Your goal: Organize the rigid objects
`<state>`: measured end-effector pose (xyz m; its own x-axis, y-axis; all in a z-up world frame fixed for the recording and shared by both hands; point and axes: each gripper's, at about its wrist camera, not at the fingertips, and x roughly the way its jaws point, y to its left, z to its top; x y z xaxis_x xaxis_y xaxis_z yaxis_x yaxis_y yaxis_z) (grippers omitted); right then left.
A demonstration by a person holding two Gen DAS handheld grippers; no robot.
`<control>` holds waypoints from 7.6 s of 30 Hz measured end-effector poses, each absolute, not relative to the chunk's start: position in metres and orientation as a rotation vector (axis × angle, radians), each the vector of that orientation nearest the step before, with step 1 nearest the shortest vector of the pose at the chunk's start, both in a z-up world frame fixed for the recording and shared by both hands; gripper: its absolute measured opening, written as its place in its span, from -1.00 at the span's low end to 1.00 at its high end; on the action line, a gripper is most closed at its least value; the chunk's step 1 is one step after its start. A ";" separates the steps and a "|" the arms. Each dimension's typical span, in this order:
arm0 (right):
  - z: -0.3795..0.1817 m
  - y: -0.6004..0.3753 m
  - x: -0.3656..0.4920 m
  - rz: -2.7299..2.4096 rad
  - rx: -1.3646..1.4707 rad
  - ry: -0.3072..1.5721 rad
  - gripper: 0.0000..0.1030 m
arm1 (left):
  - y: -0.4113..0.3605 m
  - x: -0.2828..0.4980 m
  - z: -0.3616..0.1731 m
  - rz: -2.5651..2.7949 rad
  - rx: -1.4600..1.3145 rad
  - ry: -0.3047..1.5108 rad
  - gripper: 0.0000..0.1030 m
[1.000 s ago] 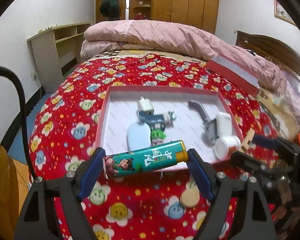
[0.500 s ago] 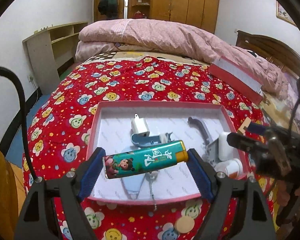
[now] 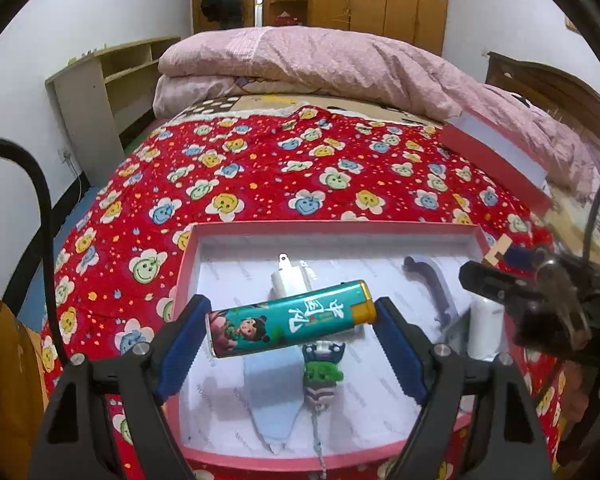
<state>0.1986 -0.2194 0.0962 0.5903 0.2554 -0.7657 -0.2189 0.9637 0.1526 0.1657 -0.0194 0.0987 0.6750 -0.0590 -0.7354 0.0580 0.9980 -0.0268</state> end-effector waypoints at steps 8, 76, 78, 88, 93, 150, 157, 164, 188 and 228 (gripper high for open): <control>0.085 -0.215 0.215 0.267 0.042 0.937 0.53 | -0.024 0.188 0.087 -0.070 0.010 0.869 0.68; 0.026 -0.246 0.060 0.302 -0.024 0.889 0.03 | -0.070 0.027 0.035 -0.221 0.168 0.854 0.25; 0.024 -0.244 0.062 0.306 -0.023 0.891 -0.04 | -0.073 0.029 0.031 -0.235 0.169 0.862 0.12; 0.020 -0.245 0.060 0.283 -0.016 0.862 -0.56 | -0.071 0.032 0.023 -0.264 0.123 0.889 -0.36; 0.022 -0.251 0.051 0.296 0.019 0.861 -0.57 | -0.069 0.028 0.030 -0.273 0.115 0.877 -0.36; 0.062 -0.195 0.123 0.319 0.048 0.790 -0.18 | -0.031 0.114 0.077 -0.090 0.041 0.762 0.21; 0.070 -0.196 0.114 0.309 0.061 0.768 -0.06 | -0.020 0.103 0.084 -0.071 0.001 0.770 0.28; 0.083 -0.195 0.094 0.302 0.060 0.756 0.00 | -0.012 0.086 0.091 -0.052 -0.020 0.794 0.29; 0.035 -0.204 0.041 0.207 0.061 0.933 0.11 | -0.018 0.044 0.046 -0.048 0.002 0.955 0.30; 0.016 -0.190 0.048 0.122 0.009 0.928 0.45 | -0.015 0.053 0.019 0.013 0.012 0.989 0.75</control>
